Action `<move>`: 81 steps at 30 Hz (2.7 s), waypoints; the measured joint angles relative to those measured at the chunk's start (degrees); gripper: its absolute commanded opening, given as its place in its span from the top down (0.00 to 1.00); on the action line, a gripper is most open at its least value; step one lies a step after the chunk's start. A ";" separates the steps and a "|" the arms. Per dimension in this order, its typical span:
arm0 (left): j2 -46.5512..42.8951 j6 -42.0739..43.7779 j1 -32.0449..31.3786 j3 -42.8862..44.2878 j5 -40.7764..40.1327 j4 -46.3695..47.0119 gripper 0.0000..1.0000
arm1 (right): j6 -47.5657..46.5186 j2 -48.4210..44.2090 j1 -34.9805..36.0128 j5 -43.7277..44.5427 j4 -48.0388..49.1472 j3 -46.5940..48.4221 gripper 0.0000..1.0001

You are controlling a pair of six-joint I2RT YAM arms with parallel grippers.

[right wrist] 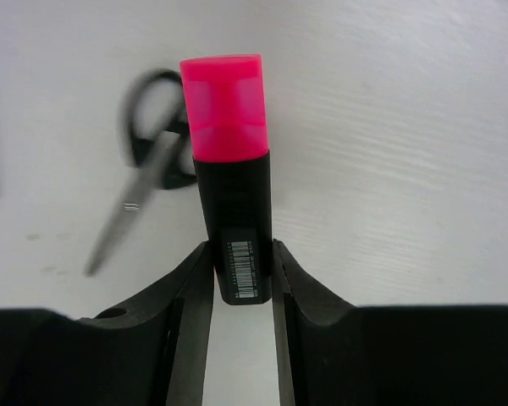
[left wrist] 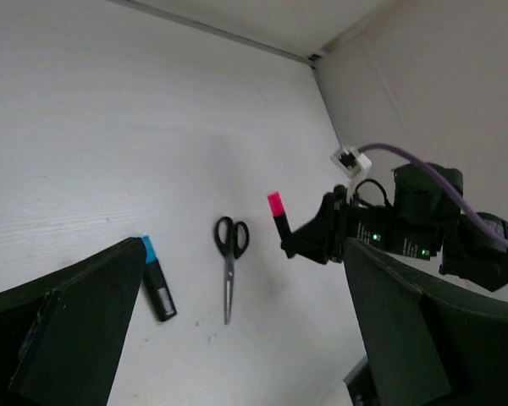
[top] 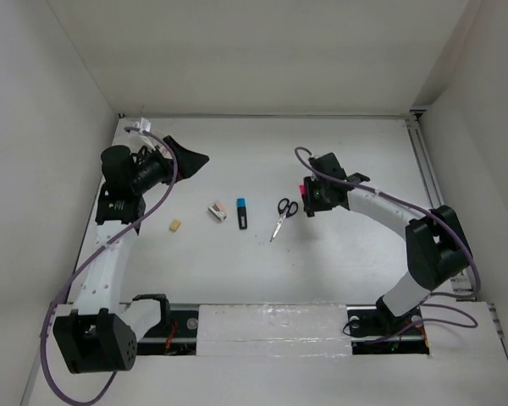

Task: Sort the stationery into containers
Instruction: Pick up the pen from the center of the board, then place the pen in the storage box.

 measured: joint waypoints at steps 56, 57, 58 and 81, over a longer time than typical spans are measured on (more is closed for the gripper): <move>3.19 -4.07 -1.88 -3.19 2.62 4.39 1.00 | 8.33 9.99 27.80 -7.15 13.20 33.70 0.36; 3.69 -3.63 -1.86 -2.38 -0.11 3.80 1.00 | 8.09 9.38 27.87 -7.34 13.75 32.33 0.30; 4.13 -3.10 -1.77 -1.51 -2.84 3.28 1.00 | 7.76 8.50 28.06 -7.26 13.88 30.62 0.30; 40.81 15.32 6.36 24.00 -64.81 6.69 1.00 | 4.02 -32.92 24.70 -2.97 13.46 -5.49 0.27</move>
